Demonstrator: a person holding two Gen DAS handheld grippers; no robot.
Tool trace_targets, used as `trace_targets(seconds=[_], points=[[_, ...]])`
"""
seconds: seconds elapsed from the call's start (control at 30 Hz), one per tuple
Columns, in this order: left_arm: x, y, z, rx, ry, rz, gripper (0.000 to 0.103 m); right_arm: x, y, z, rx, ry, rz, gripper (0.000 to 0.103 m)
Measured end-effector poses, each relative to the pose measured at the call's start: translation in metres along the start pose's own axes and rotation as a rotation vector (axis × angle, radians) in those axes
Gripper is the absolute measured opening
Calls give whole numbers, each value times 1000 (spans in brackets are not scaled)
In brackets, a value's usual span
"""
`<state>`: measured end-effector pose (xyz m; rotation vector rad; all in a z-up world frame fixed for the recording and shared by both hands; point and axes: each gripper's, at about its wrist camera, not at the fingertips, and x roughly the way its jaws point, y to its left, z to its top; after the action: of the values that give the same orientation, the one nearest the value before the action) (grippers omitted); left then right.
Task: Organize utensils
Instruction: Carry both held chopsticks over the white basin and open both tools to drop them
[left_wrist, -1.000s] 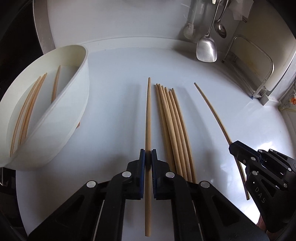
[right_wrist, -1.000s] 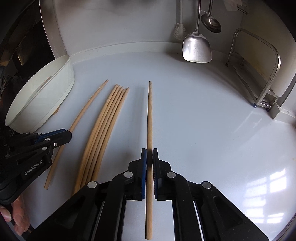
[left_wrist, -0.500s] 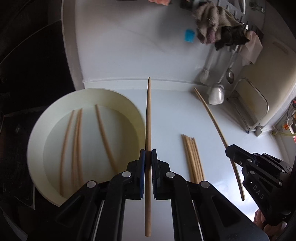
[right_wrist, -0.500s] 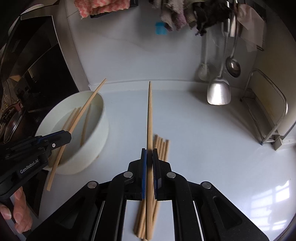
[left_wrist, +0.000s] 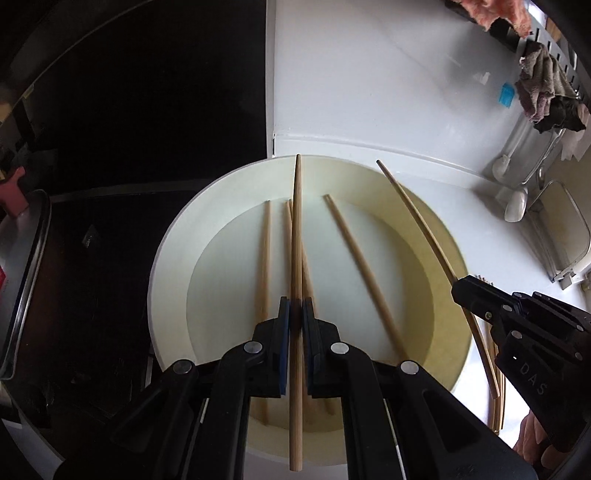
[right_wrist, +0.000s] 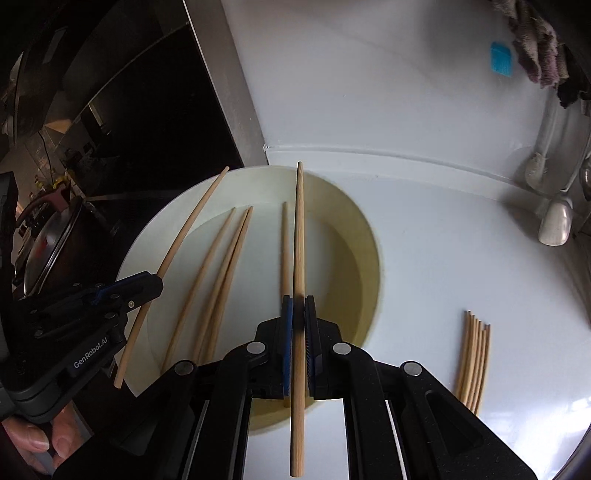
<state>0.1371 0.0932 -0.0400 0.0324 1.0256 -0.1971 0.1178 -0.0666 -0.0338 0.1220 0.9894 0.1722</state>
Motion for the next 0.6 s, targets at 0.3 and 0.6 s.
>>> trace_targets(seconds=[0.3, 0.6], points=[[45, 21, 0, 22, 104, -30, 7, 50, 21, 6, 28, 127, -8, 6], [70, 25, 7, 35, 143, -43, 7, 73, 27, 10, 35, 173, -40, 6]])
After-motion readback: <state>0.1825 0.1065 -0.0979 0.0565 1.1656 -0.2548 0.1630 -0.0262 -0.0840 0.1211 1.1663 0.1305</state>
